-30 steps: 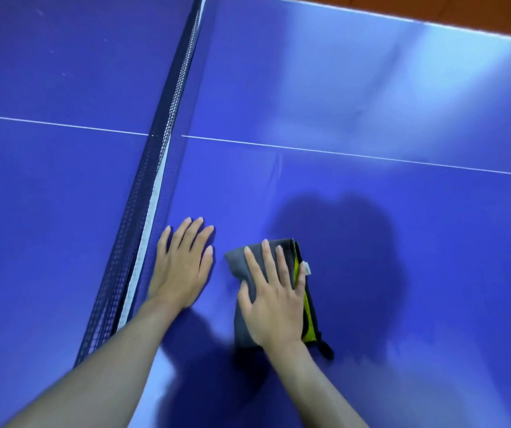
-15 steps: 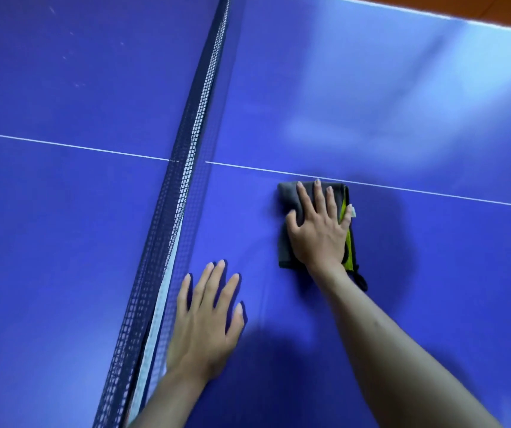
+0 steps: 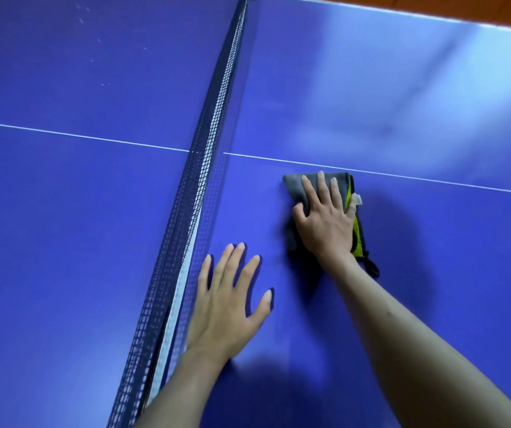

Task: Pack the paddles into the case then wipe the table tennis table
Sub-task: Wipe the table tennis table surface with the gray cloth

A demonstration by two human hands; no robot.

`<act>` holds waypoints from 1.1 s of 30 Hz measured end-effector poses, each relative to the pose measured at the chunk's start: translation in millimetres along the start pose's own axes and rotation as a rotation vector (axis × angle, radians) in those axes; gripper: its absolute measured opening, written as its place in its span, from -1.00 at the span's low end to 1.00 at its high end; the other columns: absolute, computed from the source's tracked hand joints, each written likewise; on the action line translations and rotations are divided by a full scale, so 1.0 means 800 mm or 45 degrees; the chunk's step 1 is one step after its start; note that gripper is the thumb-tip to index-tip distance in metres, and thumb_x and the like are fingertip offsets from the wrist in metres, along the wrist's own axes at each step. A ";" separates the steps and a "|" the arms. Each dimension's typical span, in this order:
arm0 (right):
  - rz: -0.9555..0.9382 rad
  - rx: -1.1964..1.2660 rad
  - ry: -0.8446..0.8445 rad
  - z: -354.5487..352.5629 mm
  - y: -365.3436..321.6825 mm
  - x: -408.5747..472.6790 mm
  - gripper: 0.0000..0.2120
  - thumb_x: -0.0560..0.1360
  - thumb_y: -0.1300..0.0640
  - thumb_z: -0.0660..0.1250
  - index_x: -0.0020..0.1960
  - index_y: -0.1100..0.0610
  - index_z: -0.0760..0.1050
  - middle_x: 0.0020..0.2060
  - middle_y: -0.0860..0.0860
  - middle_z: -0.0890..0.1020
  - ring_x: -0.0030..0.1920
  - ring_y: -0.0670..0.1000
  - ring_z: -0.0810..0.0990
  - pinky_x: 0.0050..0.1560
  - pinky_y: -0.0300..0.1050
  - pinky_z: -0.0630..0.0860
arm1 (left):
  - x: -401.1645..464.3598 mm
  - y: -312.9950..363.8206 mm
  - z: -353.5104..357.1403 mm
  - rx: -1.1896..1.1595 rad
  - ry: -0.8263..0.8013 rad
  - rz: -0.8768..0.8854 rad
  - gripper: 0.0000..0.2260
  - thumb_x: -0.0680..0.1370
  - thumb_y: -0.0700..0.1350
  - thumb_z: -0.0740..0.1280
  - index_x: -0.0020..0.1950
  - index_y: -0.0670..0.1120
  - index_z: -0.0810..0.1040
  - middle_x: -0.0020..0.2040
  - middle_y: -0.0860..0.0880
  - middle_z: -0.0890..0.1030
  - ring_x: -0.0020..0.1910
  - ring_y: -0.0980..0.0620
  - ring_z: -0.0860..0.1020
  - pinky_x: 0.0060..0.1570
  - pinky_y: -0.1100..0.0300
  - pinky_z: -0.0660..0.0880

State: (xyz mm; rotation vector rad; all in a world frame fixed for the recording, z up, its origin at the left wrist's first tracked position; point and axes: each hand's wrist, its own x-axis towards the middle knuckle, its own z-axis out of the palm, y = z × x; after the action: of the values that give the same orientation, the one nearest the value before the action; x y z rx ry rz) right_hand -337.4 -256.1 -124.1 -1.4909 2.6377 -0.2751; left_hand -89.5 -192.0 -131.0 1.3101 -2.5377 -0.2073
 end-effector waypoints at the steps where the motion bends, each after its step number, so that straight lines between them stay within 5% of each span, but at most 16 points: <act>1: -0.023 0.004 0.000 0.003 -0.005 -0.023 -0.38 0.60 -0.16 0.01 0.65 -0.25 0.04 0.68 -0.13 0.01 0.67 -0.03 -0.06 0.60 0.31 -0.17 | 0.000 0.000 -0.001 0.003 0.003 0.000 -0.45 0.64 0.23 0.19 0.57 0.01 0.39 0.63 -0.05 0.28 0.65 -0.03 0.15 0.58 -0.22 0.11; 6: -0.133 0.010 0.088 0.009 -0.026 -0.158 -0.37 0.56 -0.17 0.06 0.63 -0.21 0.19 0.66 -0.08 0.16 0.66 -0.01 0.09 0.60 0.31 0.00 | -0.006 0.005 -0.014 0.060 0.034 0.073 -0.55 0.70 0.10 0.10 0.52 -0.04 0.45 0.57 -0.11 0.38 0.62 -0.09 0.23 0.59 -0.15 0.15; 12: -0.159 -0.023 0.135 0.009 -0.043 -0.300 -0.39 0.57 -0.12 0.21 0.61 -0.16 0.27 0.63 -0.05 0.26 0.64 0.01 0.18 0.57 0.33 0.14 | 0.004 0.011 -0.084 0.168 0.127 0.423 -0.66 0.58 -0.05 0.29 0.34 -0.06 0.56 0.53 -0.12 0.44 0.58 -0.15 0.30 0.53 -0.29 0.18; 16: -0.150 -0.081 0.035 0.006 -0.056 -0.338 -0.36 0.53 -0.12 0.19 0.61 -0.16 0.27 0.64 -0.04 0.21 0.64 0.04 0.17 0.56 0.36 0.14 | 0.045 -0.047 -0.122 0.375 0.025 0.102 -0.50 0.54 -0.08 0.33 0.50 -0.06 0.44 0.60 -0.14 0.32 0.62 -0.15 0.22 0.56 -0.31 0.09; 18: -0.165 -0.099 -0.001 0.005 -0.054 -0.335 -0.32 0.52 -0.15 0.20 0.63 -0.16 0.22 0.66 -0.04 0.17 0.66 0.04 0.11 0.56 0.36 0.13 | 0.052 -0.087 -0.119 0.310 -0.149 -0.117 -0.43 0.63 0.01 0.26 0.63 -0.08 0.25 0.65 -0.12 0.22 0.64 -0.10 0.17 0.59 -0.22 0.08; 22: -0.265 -0.086 0.008 0.003 -0.043 -0.308 -0.28 0.51 -0.17 0.25 0.64 -0.22 0.16 0.66 -0.08 0.13 0.67 0.00 0.04 0.58 0.34 0.10 | 0.029 -0.148 -0.076 0.222 -0.388 -0.137 -0.42 0.72 0.12 -0.03 0.70 -0.03 -0.10 0.70 -0.01 0.05 0.67 0.02 0.05 0.62 -0.09 -0.02; 27: -0.245 -0.030 0.112 0.012 -0.049 -0.222 -0.32 0.51 -0.12 0.25 0.61 -0.24 0.22 0.65 -0.11 0.19 0.66 -0.04 0.08 0.60 0.29 0.07 | 0.004 -0.153 -0.040 0.095 -0.129 -0.210 -0.49 0.72 0.06 -0.04 0.69 0.02 0.12 0.67 0.05 0.17 0.66 0.06 0.09 0.63 -0.14 0.00; 33: -0.099 -0.046 0.090 0.018 -0.063 -0.092 -0.37 0.55 -0.18 0.14 0.62 -0.27 0.18 0.66 -0.12 0.15 0.66 -0.04 0.07 0.62 0.25 -0.08 | 0.007 -0.150 -0.048 0.038 -0.119 -0.244 -0.46 0.70 0.16 0.05 0.67 0.05 0.21 0.66 0.08 0.20 0.66 0.08 0.10 0.62 -0.13 0.04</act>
State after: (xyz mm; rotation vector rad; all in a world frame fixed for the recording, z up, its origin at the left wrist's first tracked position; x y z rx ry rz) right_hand -255.0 -220.2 -127.7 -1.6269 2.6562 -0.2931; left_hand 11.8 -266.0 -123.8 1.5910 -2.4981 -0.2762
